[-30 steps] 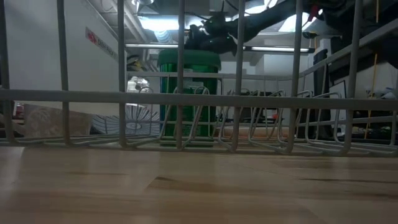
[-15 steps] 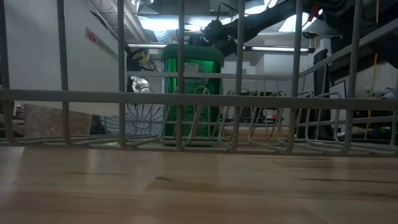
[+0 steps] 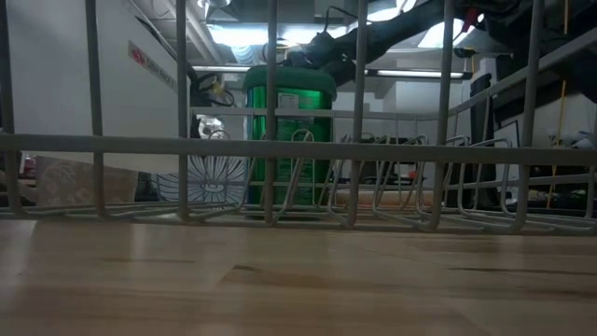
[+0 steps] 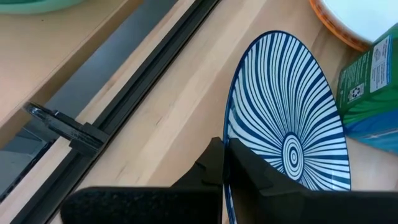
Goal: Sort dishes
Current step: Put the blue plate in the dish rack
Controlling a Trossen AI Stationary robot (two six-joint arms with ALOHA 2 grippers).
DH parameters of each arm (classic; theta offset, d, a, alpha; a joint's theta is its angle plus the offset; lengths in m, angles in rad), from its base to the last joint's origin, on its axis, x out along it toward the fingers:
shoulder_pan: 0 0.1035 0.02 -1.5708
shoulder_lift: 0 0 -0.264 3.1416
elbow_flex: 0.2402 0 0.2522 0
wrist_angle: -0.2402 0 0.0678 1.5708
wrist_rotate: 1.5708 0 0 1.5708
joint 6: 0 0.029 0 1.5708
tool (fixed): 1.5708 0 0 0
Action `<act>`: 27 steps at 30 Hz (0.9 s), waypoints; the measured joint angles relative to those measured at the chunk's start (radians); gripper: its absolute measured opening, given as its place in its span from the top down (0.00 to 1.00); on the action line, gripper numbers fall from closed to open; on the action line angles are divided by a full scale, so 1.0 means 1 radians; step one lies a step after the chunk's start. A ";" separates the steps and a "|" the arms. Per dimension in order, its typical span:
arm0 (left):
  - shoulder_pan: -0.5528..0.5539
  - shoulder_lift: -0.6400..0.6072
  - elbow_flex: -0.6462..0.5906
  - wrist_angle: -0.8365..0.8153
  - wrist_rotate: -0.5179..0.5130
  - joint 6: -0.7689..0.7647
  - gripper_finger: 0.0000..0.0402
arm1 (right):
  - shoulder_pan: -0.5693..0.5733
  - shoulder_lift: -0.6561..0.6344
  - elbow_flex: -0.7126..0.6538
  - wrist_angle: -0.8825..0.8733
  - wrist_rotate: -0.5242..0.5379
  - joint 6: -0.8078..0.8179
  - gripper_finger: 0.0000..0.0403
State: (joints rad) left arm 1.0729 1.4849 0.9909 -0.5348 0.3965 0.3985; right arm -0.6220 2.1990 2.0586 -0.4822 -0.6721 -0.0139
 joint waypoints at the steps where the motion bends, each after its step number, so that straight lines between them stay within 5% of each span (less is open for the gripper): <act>1: 0.000 0.000 0.000 0.002 0.000 0.002 1.00 | 0.000 0.000 0.000 0.000 -0.012 -0.011 0.59; 15: 0.000 0.000 0.000 0.048 -0.129 0.002 1.00 | 0.009 0.000 0.065 -0.040 -0.133 -0.189 0.59; 27: 0.002 0.000 0.000 0.071 -0.252 0.005 1.00 | 0.106 0.000 0.273 -0.578 -0.084 -0.360 0.59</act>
State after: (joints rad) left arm 1.0750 1.4845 0.9909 -0.4641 0.1450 0.4036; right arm -0.5160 2.1986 2.3314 -1.0607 -0.7561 -0.3741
